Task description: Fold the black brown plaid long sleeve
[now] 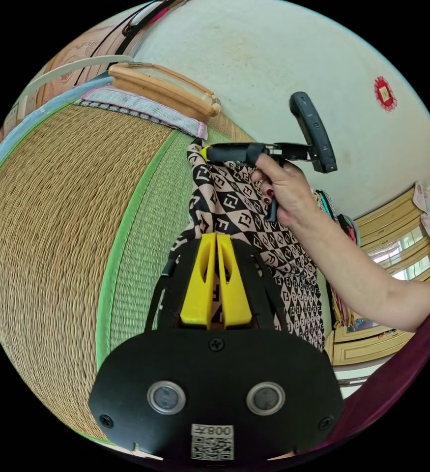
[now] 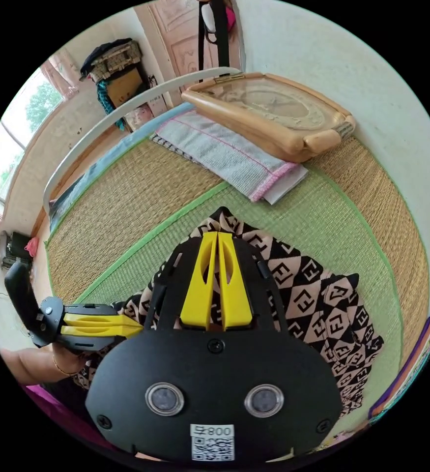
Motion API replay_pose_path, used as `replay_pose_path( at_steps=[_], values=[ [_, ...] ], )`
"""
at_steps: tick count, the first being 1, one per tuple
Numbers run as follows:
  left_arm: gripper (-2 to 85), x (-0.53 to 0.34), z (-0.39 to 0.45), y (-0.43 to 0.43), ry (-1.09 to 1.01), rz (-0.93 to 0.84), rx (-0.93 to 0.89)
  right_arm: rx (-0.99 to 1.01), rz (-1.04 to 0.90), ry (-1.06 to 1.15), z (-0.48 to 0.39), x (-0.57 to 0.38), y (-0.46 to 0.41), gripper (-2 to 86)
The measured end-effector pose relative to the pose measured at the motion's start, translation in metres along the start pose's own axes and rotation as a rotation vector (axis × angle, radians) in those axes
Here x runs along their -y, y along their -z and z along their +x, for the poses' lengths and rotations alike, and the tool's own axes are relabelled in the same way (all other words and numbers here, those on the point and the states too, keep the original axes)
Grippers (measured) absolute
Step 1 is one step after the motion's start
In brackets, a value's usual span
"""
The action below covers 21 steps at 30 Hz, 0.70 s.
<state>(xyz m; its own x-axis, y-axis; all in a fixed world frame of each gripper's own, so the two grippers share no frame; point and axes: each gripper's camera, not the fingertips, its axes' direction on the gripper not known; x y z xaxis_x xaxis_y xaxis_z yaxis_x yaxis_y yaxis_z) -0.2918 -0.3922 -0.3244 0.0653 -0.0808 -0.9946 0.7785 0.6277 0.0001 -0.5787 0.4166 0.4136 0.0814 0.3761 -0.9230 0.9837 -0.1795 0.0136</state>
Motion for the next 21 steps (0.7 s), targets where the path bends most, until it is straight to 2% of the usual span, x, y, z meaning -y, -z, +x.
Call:
replay_pose_path(
  at_steps=[4, 8, 11, 13, 17, 21],
  values=[
    [0.0, 0.004, -0.002, 0.007, 0.008, -0.002, -0.022, -0.043, 0.071, 0.015, -0.003, -0.01, 0.006, 0.1],
    [0.1, 0.006, 0.001, 0.024, 0.012, 0.013, -0.065, -0.001, 0.018, -0.022, 0.007, -0.007, 0.03, 0.1],
    [0.1, 0.003, 0.012, 0.042, -0.023, 0.037, -0.022, 0.069, 0.111, -0.021, 0.001, -0.038, 0.065, 0.1],
    [0.1, 0.002, 0.013, 0.035, -0.036, -0.024, 0.046, 0.104, 0.1, -0.03, -0.006, -0.061, 0.068, 0.1],
    [0.1, 0.007, 0.007, 0.03, -0.02, -0.062, 0.015, 0.145, -0.013, -0.057, -0.018, -0.099, 0.029, 0.1],
    [0.1, 0.01, 0.023, 0.049, -0.072, -0.022, 0.062, 0.223, 0.069, -0.089, -0.013, -0.118, 0.046, 0.1]
  ],
)
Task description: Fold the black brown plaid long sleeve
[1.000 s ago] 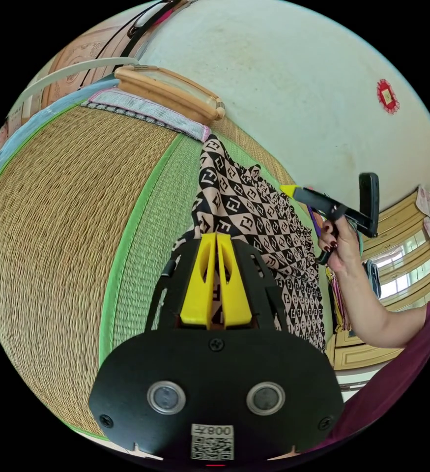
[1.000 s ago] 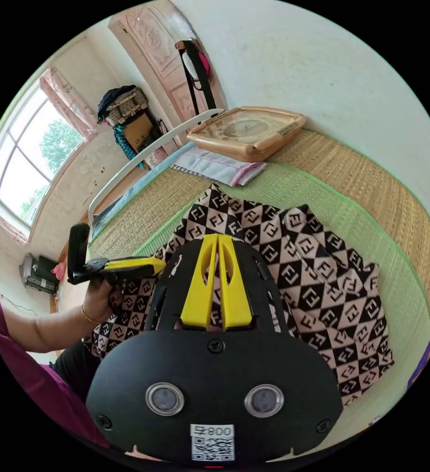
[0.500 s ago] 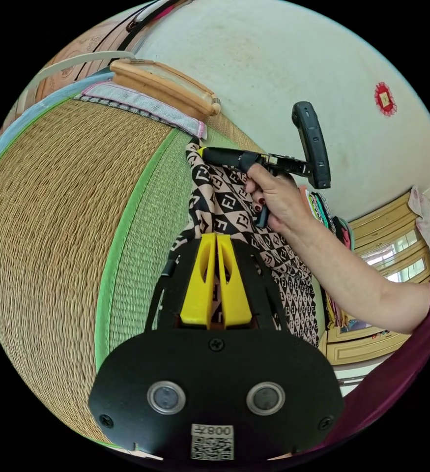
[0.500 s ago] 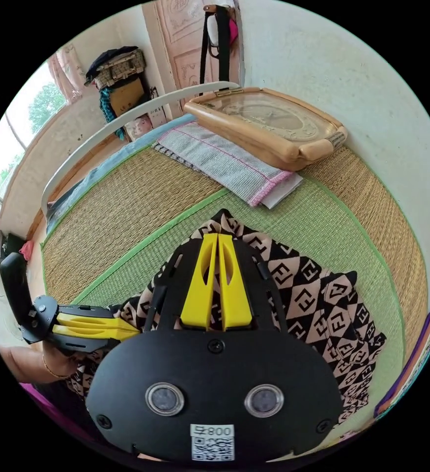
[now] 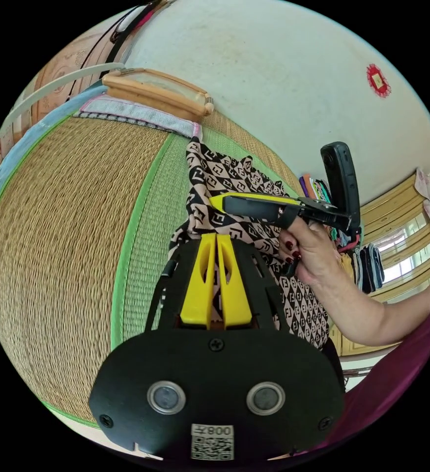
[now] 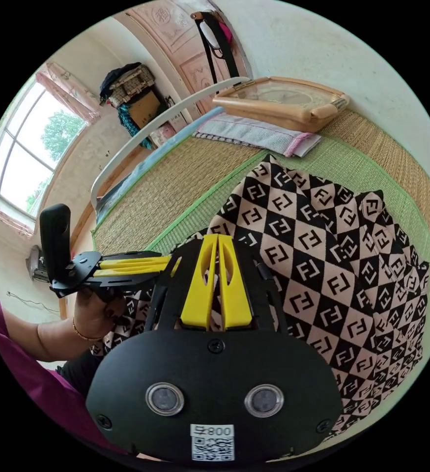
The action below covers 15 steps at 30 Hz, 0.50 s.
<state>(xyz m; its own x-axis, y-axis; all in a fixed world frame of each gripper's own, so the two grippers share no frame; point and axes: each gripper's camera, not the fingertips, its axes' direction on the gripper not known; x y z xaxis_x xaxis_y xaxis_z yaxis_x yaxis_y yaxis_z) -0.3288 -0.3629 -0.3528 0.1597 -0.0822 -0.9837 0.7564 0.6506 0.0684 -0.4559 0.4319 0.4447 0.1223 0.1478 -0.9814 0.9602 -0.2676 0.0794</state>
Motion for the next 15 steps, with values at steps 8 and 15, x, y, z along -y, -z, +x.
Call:
replay_pose_path(
  at_steps=[8, 15],
  values=[
    [0.0, 0.004, -0.004, 0.0, 0.019, -0.041, -0.008, 0.037, 0.028, -0.063, 0.012, -0.061, 0.007, 0.1],
    [0.0, 0.008, 0.005, 0.007, -0.017, -0.061, -0.002, -0.159, 0.11, -0.264, 0.066, -0.177, 0.083, 0.1]
  ],
)
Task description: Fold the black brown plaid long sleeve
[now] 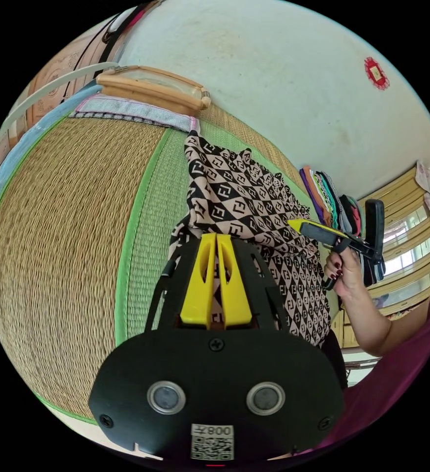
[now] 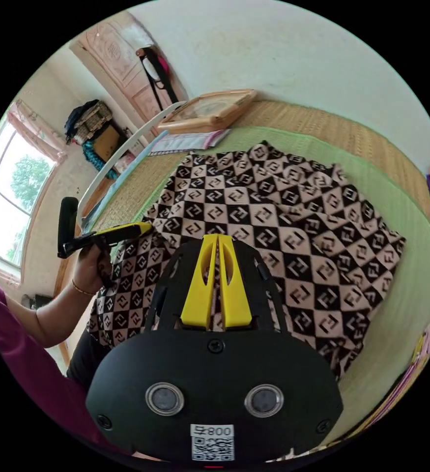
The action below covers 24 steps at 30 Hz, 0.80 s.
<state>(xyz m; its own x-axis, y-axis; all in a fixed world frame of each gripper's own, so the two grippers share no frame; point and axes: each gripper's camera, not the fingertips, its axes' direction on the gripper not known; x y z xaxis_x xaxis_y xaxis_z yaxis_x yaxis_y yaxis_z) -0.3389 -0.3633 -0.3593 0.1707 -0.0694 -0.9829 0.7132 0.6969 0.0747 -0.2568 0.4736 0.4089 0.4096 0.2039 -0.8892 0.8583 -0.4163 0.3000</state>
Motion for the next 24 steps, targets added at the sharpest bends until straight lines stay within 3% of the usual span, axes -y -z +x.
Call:
replay_pose_path(
  at_steps=[4, 8, 24],
  values=[
    [0.1, 0.005, 0.001, -0.009, -0.02, -0.051, 0.023, -0.152, 0.001, -0.228, 0.08, -0.064, 0.026, 0.1],
    [0.1, 0.007, 0.006, -0.011, -0.032, -0.055, 0.034, -0.098, -0.016, -0.348, 0.126, -0.109, -0.002, 0.2],
    [0.1, -0.017, 0.05, 0.024, -0.021, -0.114, 0.045, -0.047, 0.032, -0.464, 0.131, -0.228, 0.007, 0.1]
  ],
)
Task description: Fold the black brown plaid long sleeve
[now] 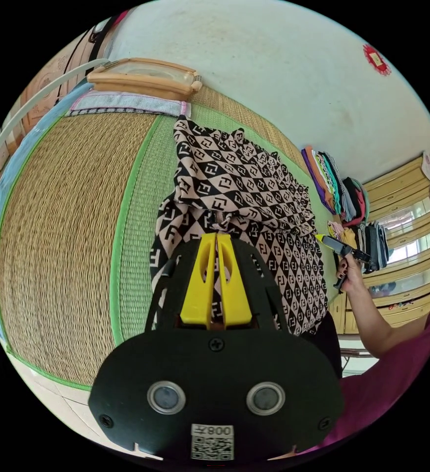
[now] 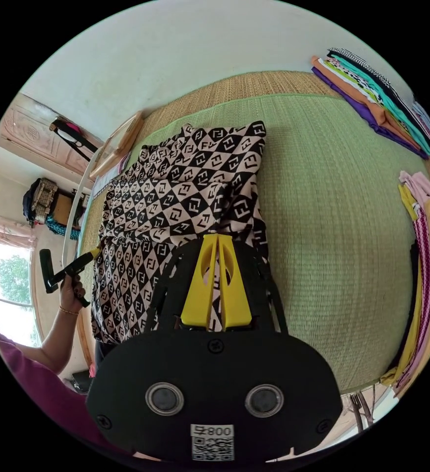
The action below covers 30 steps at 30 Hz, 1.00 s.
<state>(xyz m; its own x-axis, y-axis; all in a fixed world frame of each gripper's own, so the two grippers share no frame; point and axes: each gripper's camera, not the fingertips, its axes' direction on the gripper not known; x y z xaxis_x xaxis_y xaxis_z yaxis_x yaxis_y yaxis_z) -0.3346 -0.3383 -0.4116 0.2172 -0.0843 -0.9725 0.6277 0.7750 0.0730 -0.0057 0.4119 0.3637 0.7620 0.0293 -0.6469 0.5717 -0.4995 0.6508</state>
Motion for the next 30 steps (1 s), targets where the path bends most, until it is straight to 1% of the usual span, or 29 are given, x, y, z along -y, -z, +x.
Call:
replay_pose_path(
  at_steps=[6, 9, 10, 15, 22, 25, 30],
  values=[
    [0.1, 0.025, 0.014, -0.011, -0.045, -0.01, 0.062, 0.01, 0.017, 0.037, 0.003, -0.009, -0.016, 0.1],
    [0.1, 0.037, 0.013, -0.036, -0.037, -0.066, 0.095, -0.049, -0.051, 0.045, 0.006, -0.01, -0.055, 0.0],
    [0.1, 0.037, 0.014, -0.037, -0.036, -0.029, 0.091, -0.055, -0.052, 0.061, 0.007, -0.014, -0.065, 0.0],
    [0.0, 0.045, 0.019, -0.04, -0.046, -0.003, 0.103, 0.014, 0.007, 0.045, 0.023, -0.024, -0.081, 0.0],
    [0.0, 0.076, 0.023, -0.048, -0.052, -0.005, 0.107, 0.007, 0.025, 0.055, 0.026, 0.002, -0.111, 0.0],
    [0.0, 0.074, 0.024, -0.044, -0.048, -0.01, 0.11, 0.011, 0.005, 0.052, 0.027, 0.003, -0.119, 0.0],
    [0.1, 0.049, 0.023, -0.025, -0.043, -0.006, 0.095, 0.036, 0.025, 0.026, 0.033, -0.026, -0.118, 0.0]
  ],
)
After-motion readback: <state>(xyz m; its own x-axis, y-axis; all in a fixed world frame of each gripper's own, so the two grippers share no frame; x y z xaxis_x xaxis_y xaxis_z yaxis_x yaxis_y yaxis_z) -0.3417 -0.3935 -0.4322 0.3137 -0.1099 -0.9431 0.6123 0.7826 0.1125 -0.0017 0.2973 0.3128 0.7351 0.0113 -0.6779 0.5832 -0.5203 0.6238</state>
